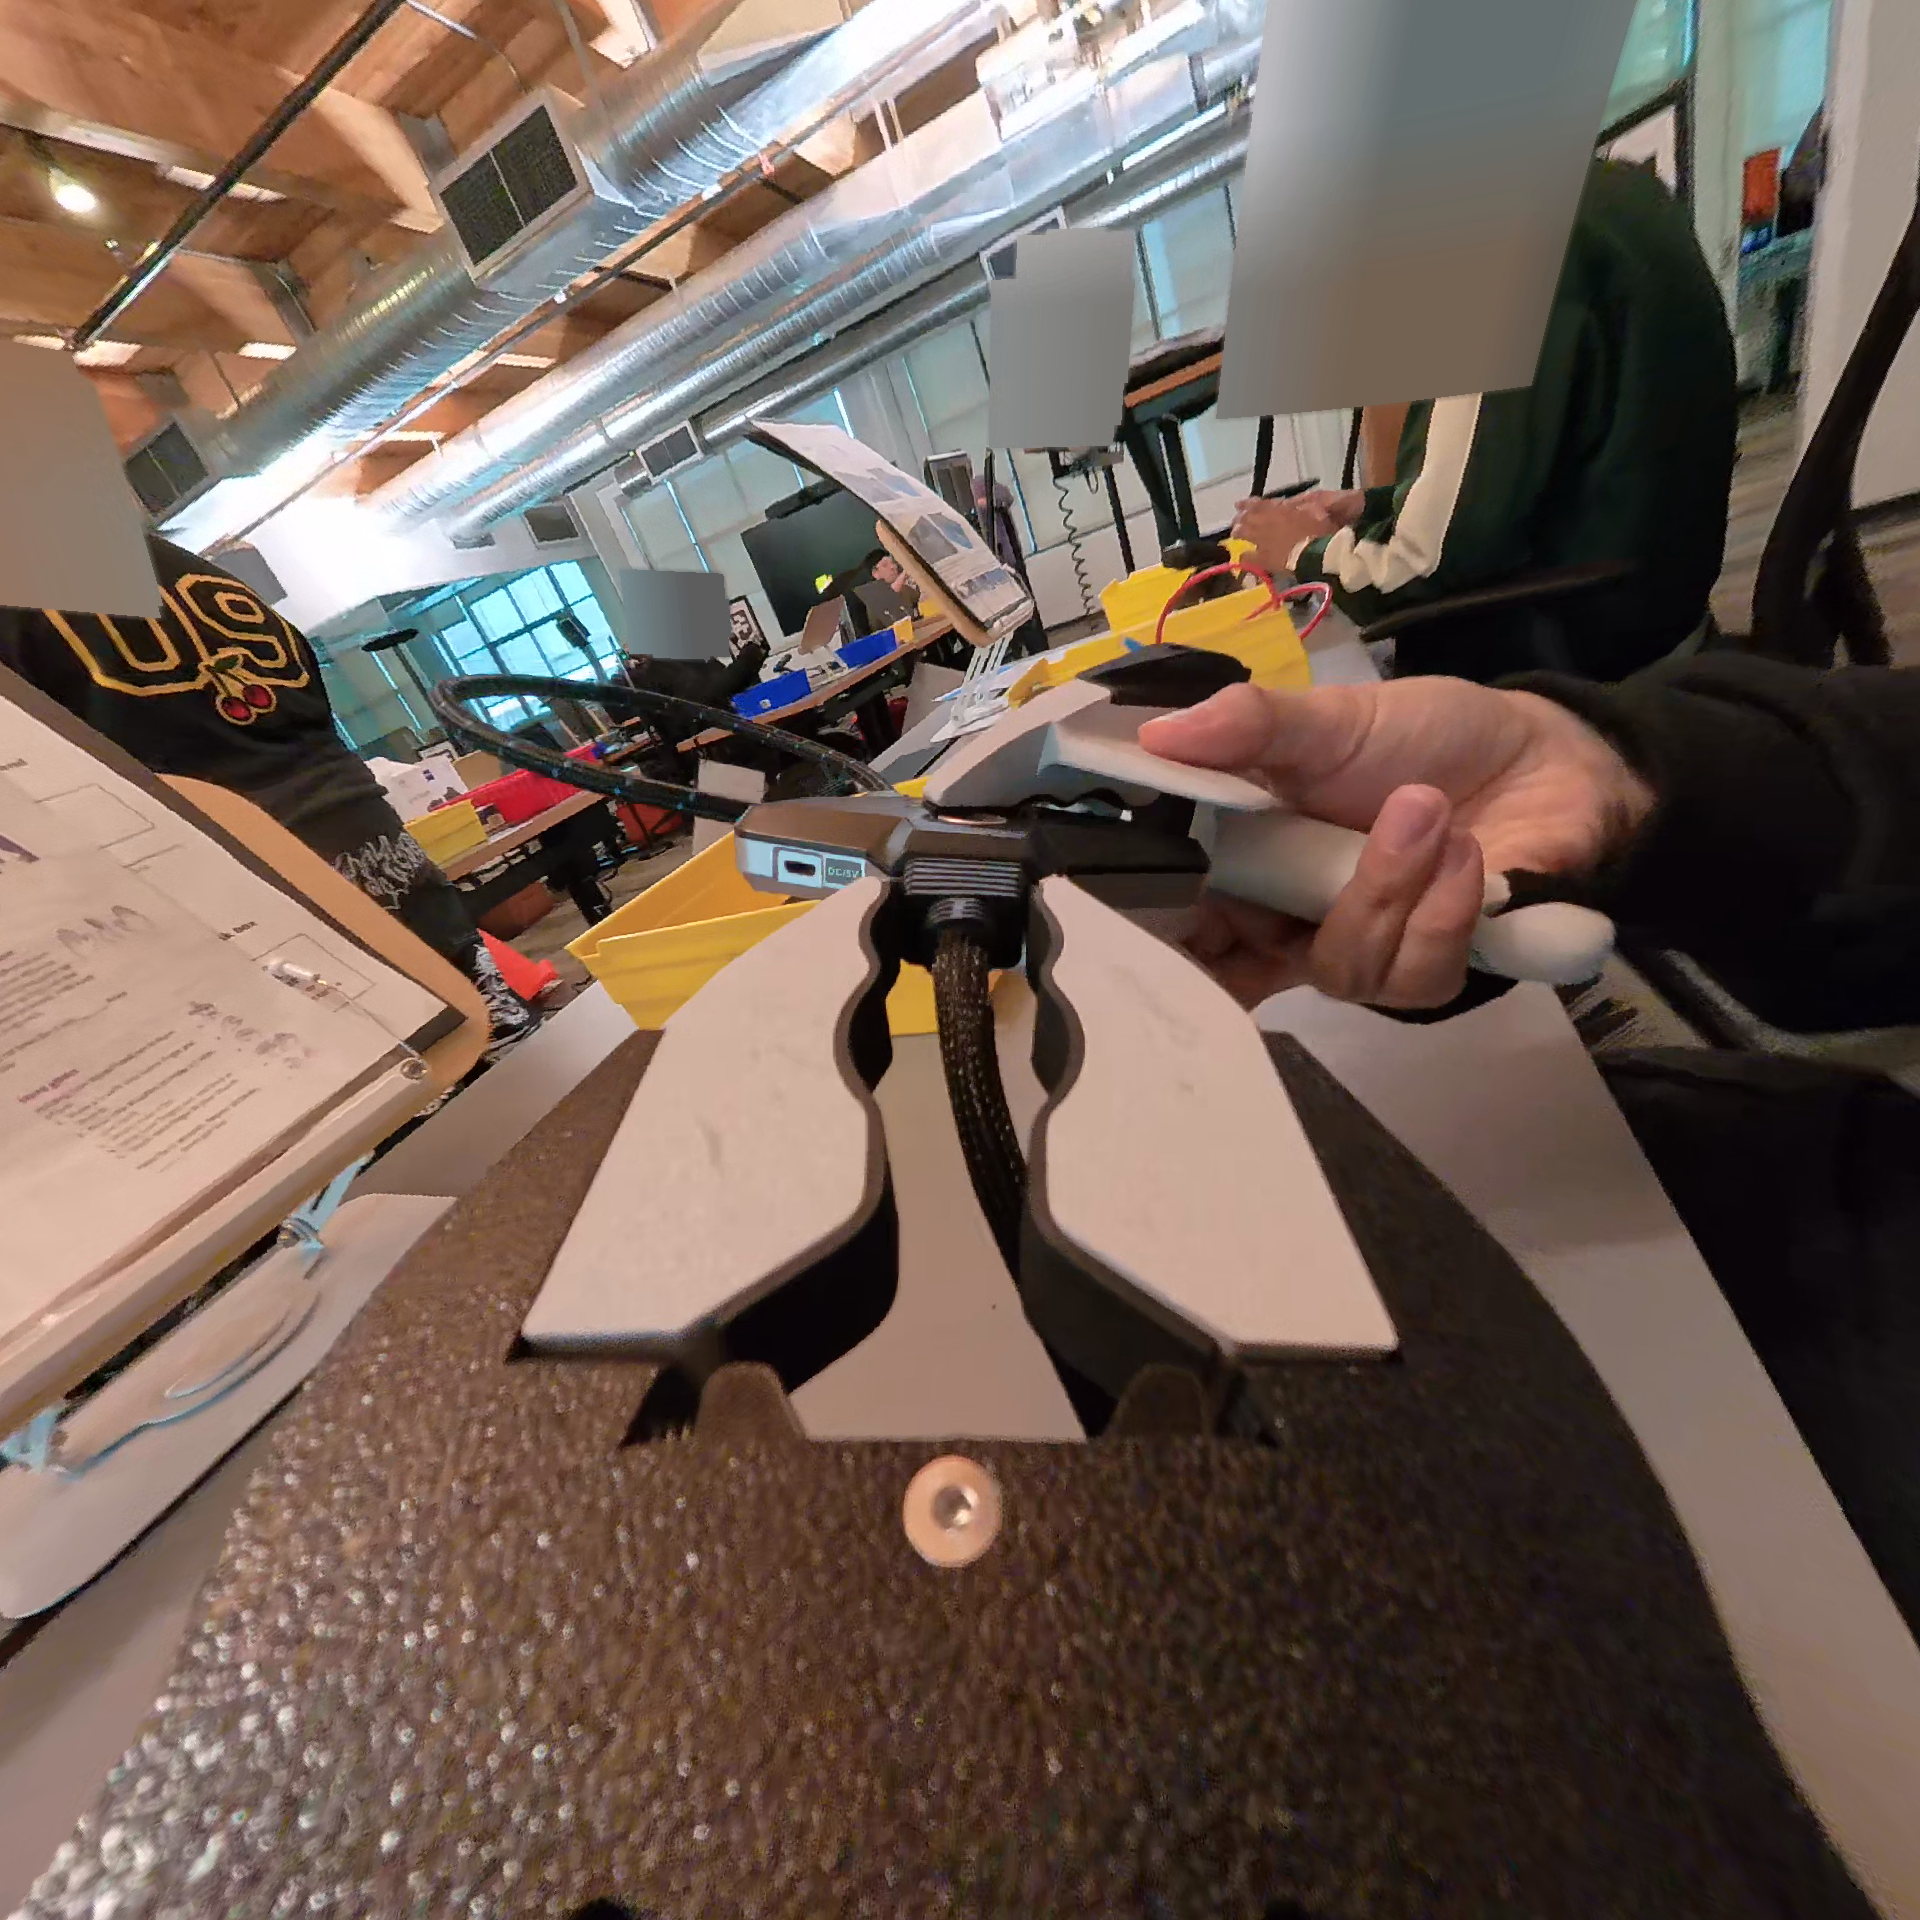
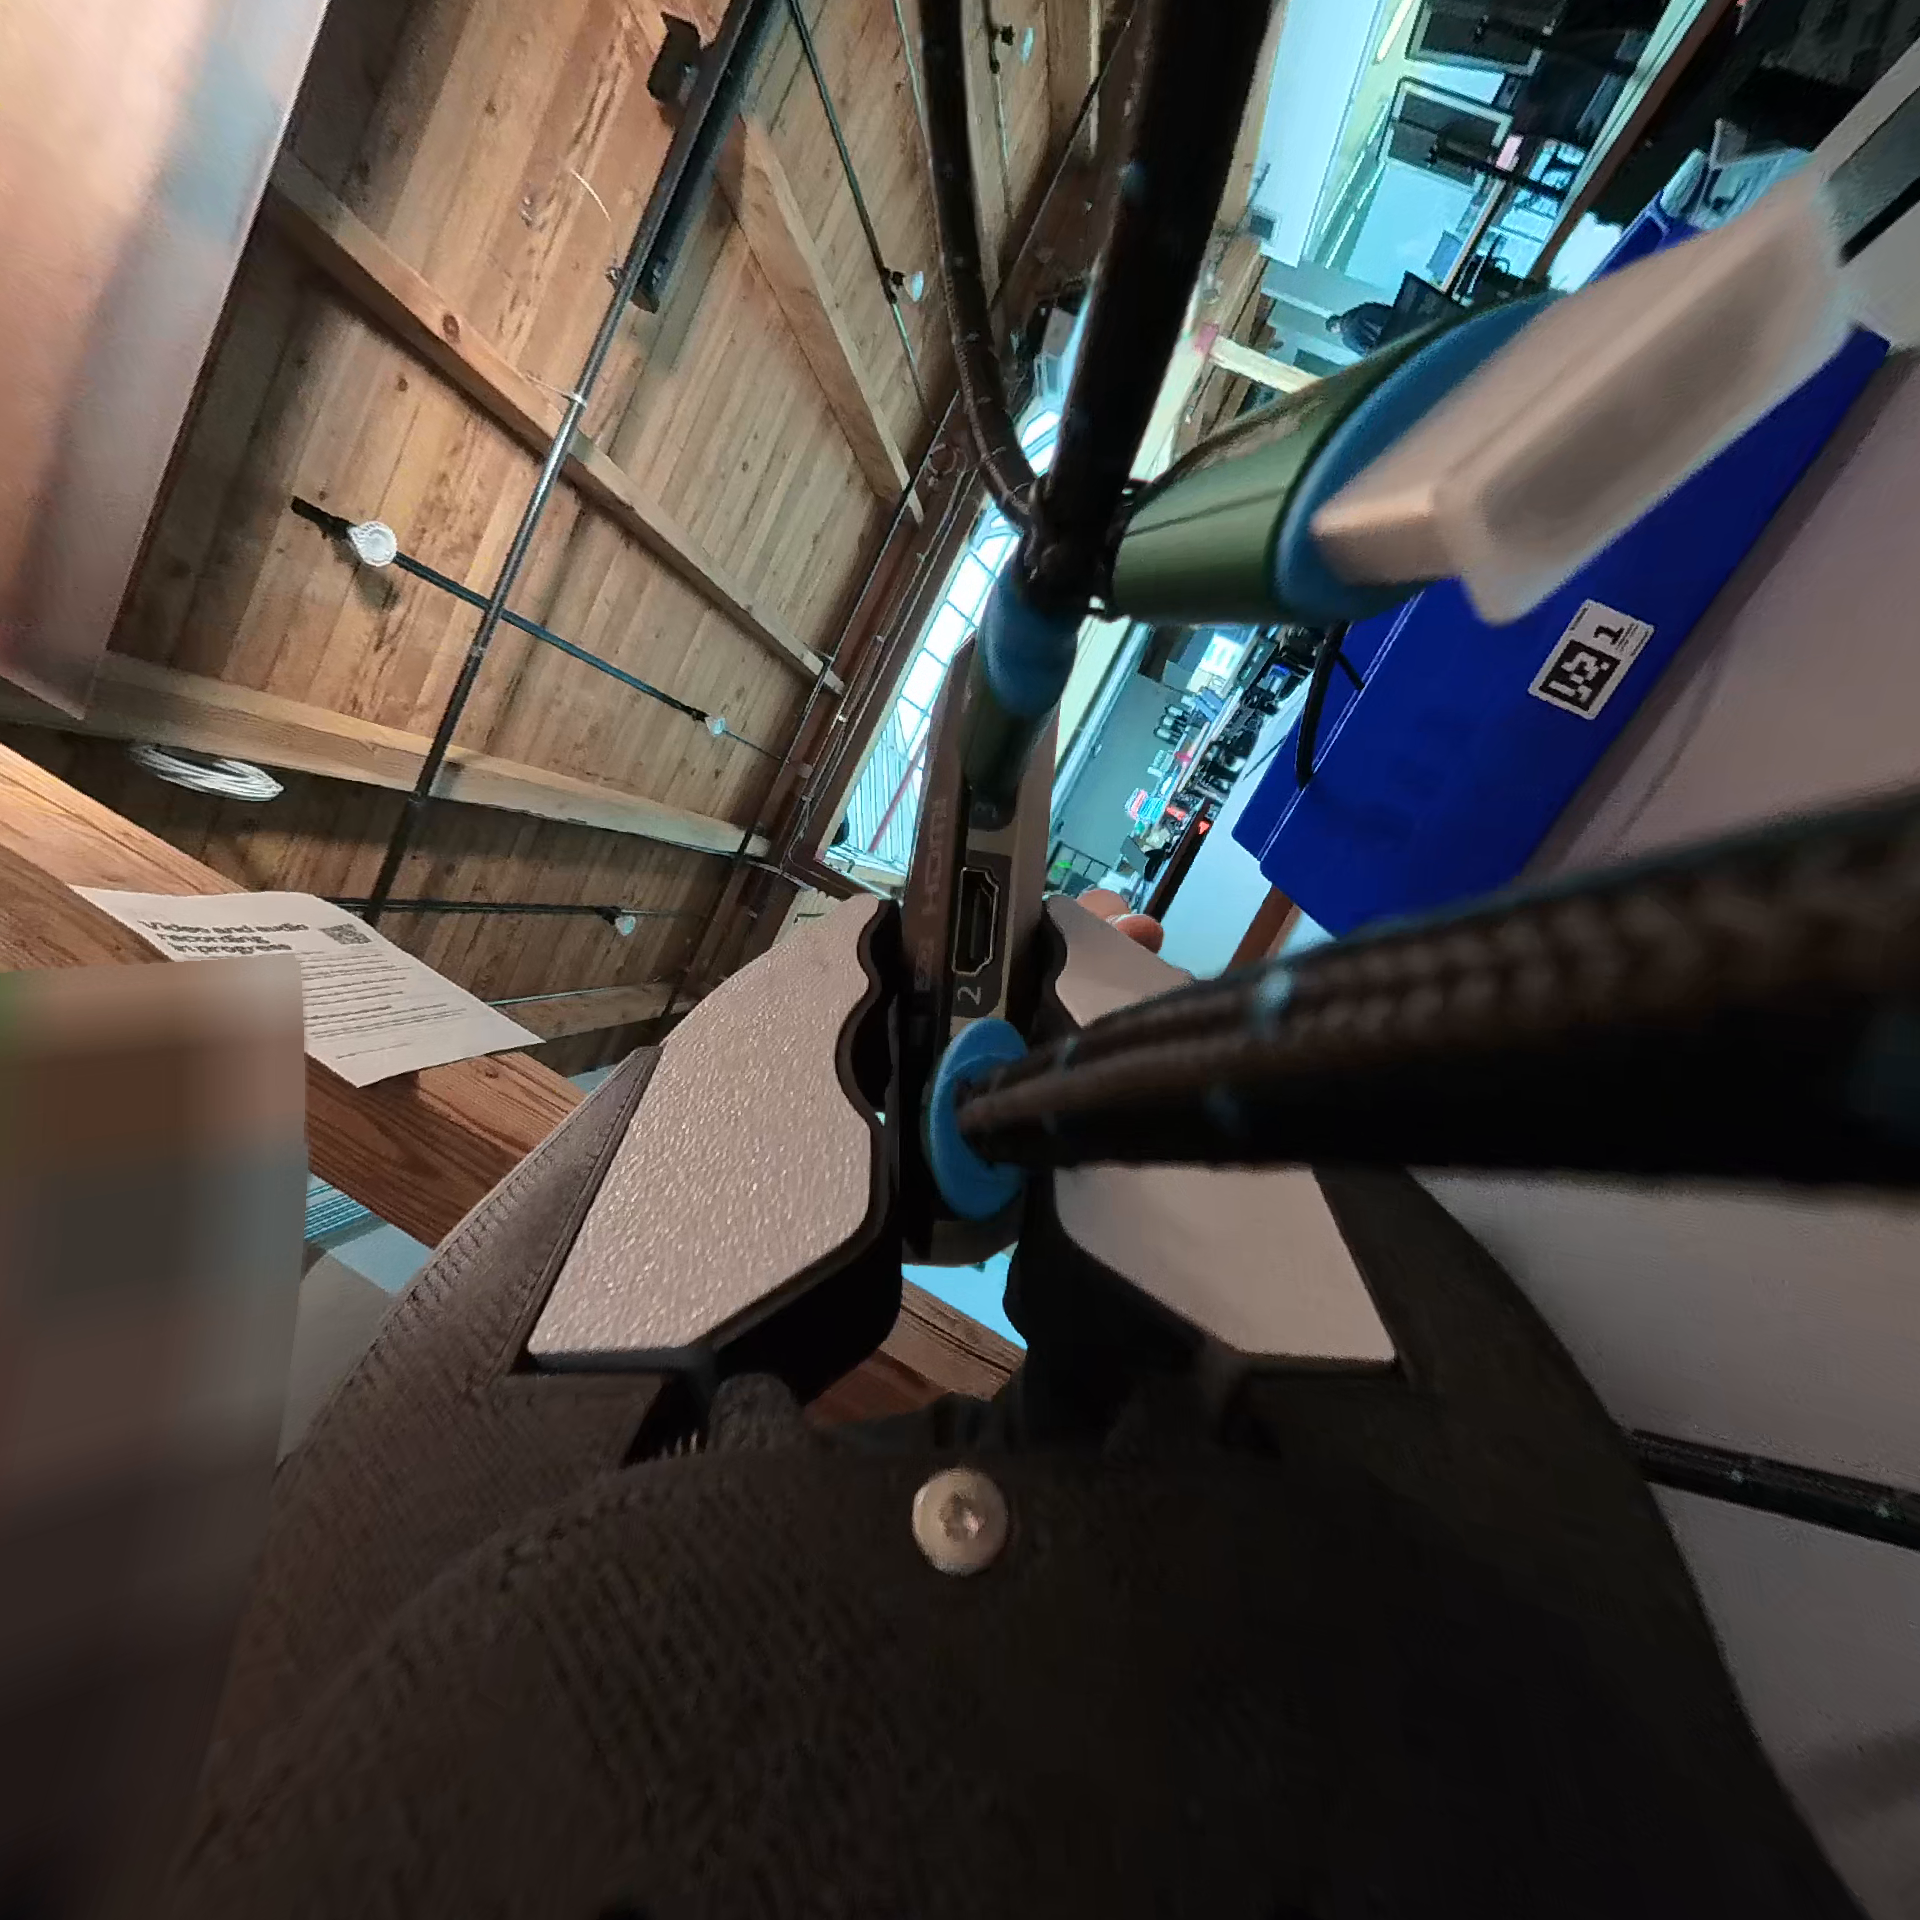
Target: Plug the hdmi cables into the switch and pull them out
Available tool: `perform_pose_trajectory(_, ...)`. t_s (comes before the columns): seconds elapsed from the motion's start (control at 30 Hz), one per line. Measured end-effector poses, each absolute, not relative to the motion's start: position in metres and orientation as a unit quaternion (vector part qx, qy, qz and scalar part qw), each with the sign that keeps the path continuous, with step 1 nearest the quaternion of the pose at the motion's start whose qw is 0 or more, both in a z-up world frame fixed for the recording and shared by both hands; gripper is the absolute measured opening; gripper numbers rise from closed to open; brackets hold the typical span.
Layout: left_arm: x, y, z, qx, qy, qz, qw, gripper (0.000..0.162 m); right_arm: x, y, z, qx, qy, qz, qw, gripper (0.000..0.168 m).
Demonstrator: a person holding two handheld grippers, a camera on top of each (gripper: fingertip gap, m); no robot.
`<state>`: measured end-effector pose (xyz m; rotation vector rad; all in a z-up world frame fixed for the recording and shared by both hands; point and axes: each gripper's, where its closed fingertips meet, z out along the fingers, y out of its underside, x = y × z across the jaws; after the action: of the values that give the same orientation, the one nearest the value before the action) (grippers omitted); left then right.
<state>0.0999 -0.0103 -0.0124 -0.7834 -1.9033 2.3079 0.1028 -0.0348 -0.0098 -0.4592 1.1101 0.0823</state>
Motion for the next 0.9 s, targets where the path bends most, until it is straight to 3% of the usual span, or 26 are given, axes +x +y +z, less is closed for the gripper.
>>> perform_pose_trajectory(0.2, 0.101, -0.015, -0.014, -0.243, -0.634, 0.734, 0.007, 0.023, 0.106, -0.041, -0.010, -0.212, 0.514, 0.010, 0.831, 0.025)
perform_pose_trajectory(0.3, 0.111, -0.023, -0.014, -0.182, -0.645, 0.741, 0.043, 0.023, 0.108, -0.041, -0.017, -0.313, 0.517, -0.118, 0.788, 0.041)
perform_pose_trajectory(0.43, 0.151, -0.013, -0.008, -0.087, -0.629, 0.763, 0.123, 0.023, 0.095, -0.021, -0.020, -0.490, 0.474, -0.214, 0.700, 0.075)
perform_pose_trajectory(0.6, 0.180, 0.005, -0.006, -0.064, -0.604, 0.781, 0.147, 0.023, 0.068, -0.026, 0.007, -0.568, 0.397, -0.315, 0.648, 0.077)
perform_pose_trajectory(0.7, 0.172, 0.008, -0.007, -0.095, -0.602, 0.775, 0.166, 0.023, 0.053, -0.052, 0.030, -0.556, 0.368, -0.422, 0.615, 0.091)
perform_pose_trajectory(0.9, 0.145, 0.007, -0.015, -0.156, -0.588, 0.763, 0.218, 0.023, 0.037, -0.059, 0.029, -0.594, 0.327, -0.449, 0.582, 0.069)
